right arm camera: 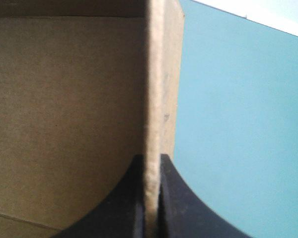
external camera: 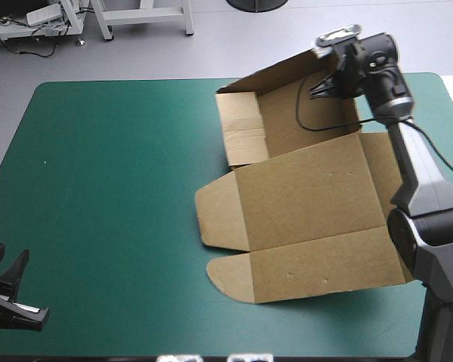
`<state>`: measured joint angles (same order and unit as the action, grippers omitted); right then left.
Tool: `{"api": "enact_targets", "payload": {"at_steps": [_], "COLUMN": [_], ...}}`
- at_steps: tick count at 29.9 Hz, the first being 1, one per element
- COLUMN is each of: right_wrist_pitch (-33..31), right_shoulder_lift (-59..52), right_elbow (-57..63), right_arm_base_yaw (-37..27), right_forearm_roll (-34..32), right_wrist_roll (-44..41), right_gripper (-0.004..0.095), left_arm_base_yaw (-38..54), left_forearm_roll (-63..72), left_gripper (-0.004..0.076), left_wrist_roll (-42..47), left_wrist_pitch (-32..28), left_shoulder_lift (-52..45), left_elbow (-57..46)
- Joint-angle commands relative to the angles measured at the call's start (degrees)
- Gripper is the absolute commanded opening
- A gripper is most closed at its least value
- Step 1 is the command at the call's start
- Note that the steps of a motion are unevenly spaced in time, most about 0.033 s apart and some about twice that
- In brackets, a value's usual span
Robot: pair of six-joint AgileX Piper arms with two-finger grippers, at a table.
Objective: Fold the box
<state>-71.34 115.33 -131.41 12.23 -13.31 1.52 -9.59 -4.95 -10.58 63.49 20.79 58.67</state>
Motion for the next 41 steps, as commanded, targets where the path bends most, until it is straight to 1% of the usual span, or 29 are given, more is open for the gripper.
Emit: {"api": "enact_targets", "payload": {"at_steps": [1, 6, 8, 13, 17, 22, 27, 29, 41], "right_wrist_pitch": [-0.34, -0.34, -0.34, 2.15, 7.67, 15.8, 21.38, 22.35, 25.54], "right_shoulder_lift": [-6.93, -9.17, -9.29, -9.29, -9.29, -9.01, -8.47, -8.47, -8.47], "right_elbow": [-0.74, 4.69, 7.92, 17.93, 27.42, 38.04, 43.69, 43.75, 43.75], "right_arm_base_yaw": [-7.63, -18.5, -22.53, -28.97, -32.41, -33.38, -33.38, -33.38, -33.38], "right_forearm_roll": [-1.37, 0.71, 2.84, 3.68, 3.95, 5.1, 6.01, 6.82, 6.13], "right_wrist_roll": [0.38, 0.71, 0.94, 1.88, 2.55, 2.73, 3.49, 5.35, 7.72], "right_gripper": [-0.0023, -0.0023, -0.0023, -0.0023, -0.0023, -0.0024, -0.0023, -0.0023, -0.0013], "left_arm_base_yaw": [-0.3, -0.3, -0.3, -0.3, -0.3, -0.3, -0.3, -0.3, -0.3], "left_forearm_roll": [-0.36, -0.36, -0.36, -0.36, -0.36, -0.36, -0.36, -0.36, -0.36], "left_gripper": [0.0243, 0.0243, 0.0243, 0.0243, 0.0243, 0.0243, 0.0243, 0.0243, 0.0243], "left_wrist_roll": [0.52, 0.52, 0.52, 0.52, 0.52, 0.52, 0.52, 0.52, 0.52], "left_wrist_pitch": [-4.84, -5.08, -5.08, -5.11, -5.49, -5.58, -5.58, -5.58, -5.58], "left_shoulder_lift": [0.84, 0.84, 0.84, 0.84, 0.84, 0.84, 0.84, 0.84, 0.84], "left_elbow": [1.02, 1.02, 1.02, 1.02, 1.02, 1.02, 1.02, 1.02, 1.02]}}
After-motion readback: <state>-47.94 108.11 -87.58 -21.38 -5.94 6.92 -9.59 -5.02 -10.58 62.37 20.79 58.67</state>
